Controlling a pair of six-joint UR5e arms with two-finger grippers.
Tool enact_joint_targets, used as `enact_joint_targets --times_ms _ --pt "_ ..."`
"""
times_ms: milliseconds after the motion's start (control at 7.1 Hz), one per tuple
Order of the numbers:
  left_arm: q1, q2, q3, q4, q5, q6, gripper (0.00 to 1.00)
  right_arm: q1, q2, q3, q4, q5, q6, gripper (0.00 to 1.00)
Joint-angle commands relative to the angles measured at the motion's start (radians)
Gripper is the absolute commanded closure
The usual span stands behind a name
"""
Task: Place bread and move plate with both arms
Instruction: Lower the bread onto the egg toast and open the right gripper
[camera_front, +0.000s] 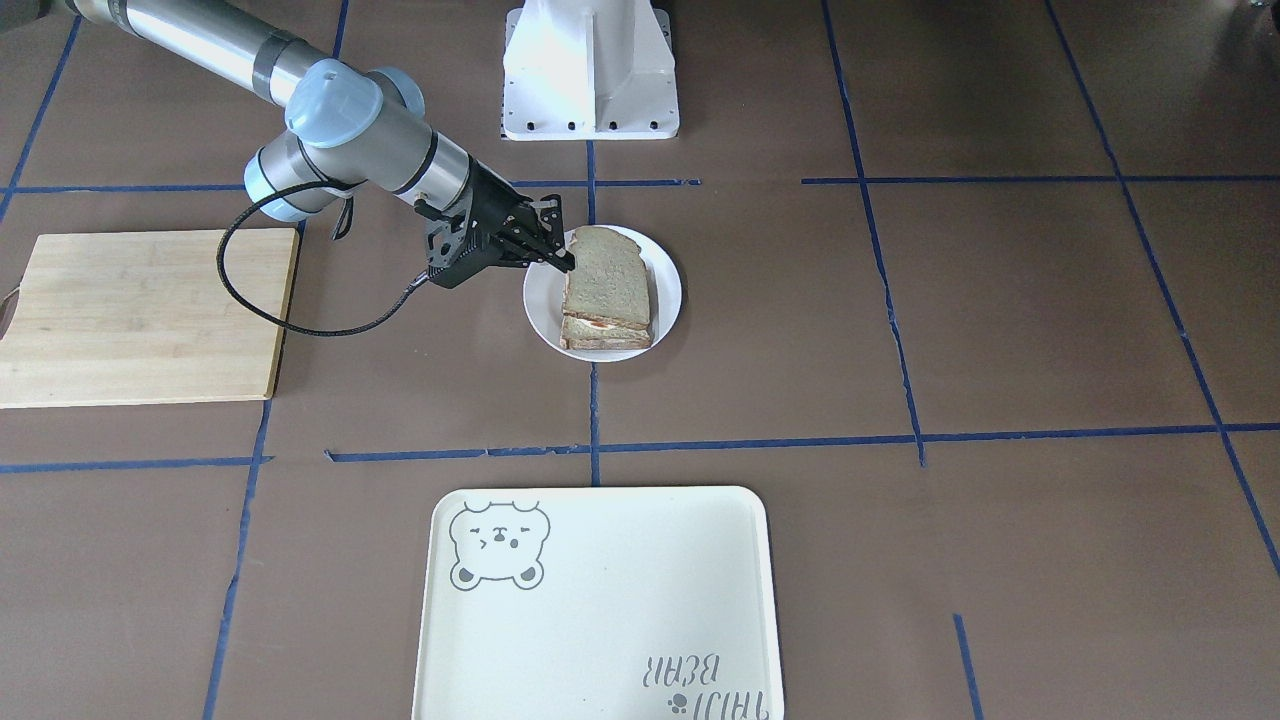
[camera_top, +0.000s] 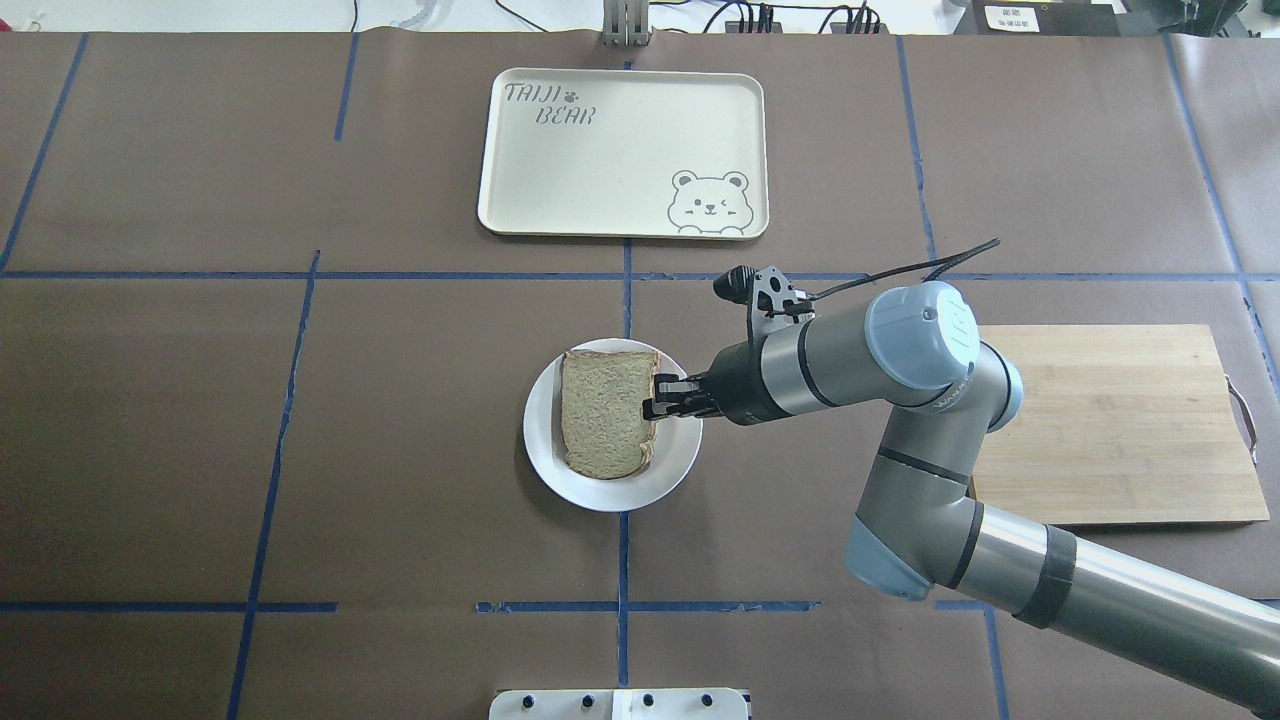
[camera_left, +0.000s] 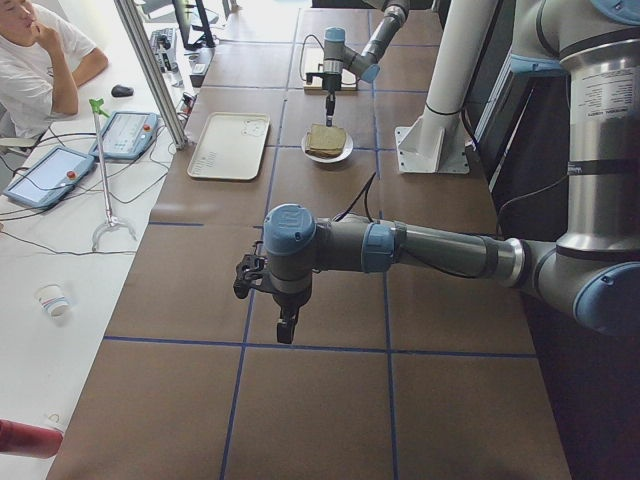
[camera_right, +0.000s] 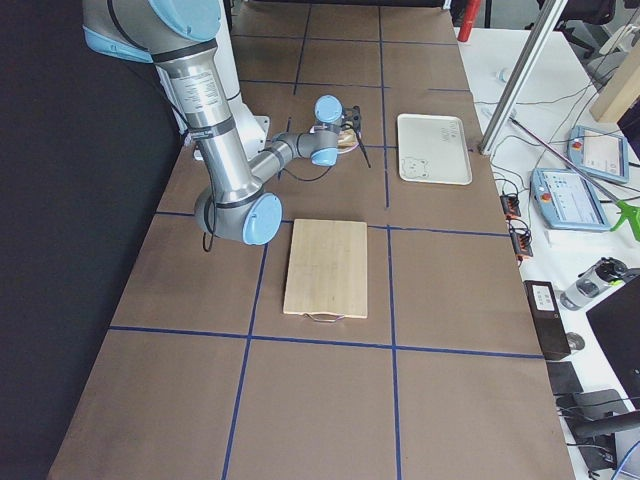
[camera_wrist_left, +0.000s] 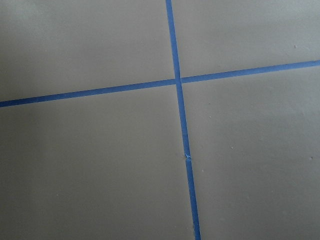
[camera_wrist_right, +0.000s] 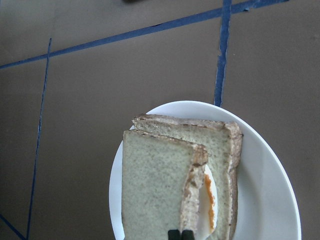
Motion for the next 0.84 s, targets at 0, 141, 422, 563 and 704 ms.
enact_joint_targets --times_ms 0,141,422,563,704 --pt "0.000 0.001 -0.019 0.008 0.000 0.000 0.00 -0.002 0.001 -0.009 -0.001 -0.049 0.006 1.00" --pt "0.000 0.002 -0.022 0.009 0.000 0.000 0.00 -0.002 0.000 -0.011 -0.001 -0.052 0.006 1.00" --pt "0.000 0.002 -0.024 0.009 0.000 0.000 0.00 -0.009 -0.002 -0.012 -0.001 -0.068 0.008 1.00" --pt "0.000 0.002 -0.023 0.009 0.000 0.000 0.00 -0.020 -0.003 -0.012 -0.003 -0.083 0.006 0.91" --pt "0.000 0.002 -0.023 0.009 0.000 0.000 0.00 -0.031 -0.006 -0.012 0.000 -0.088 0.003 0.43"
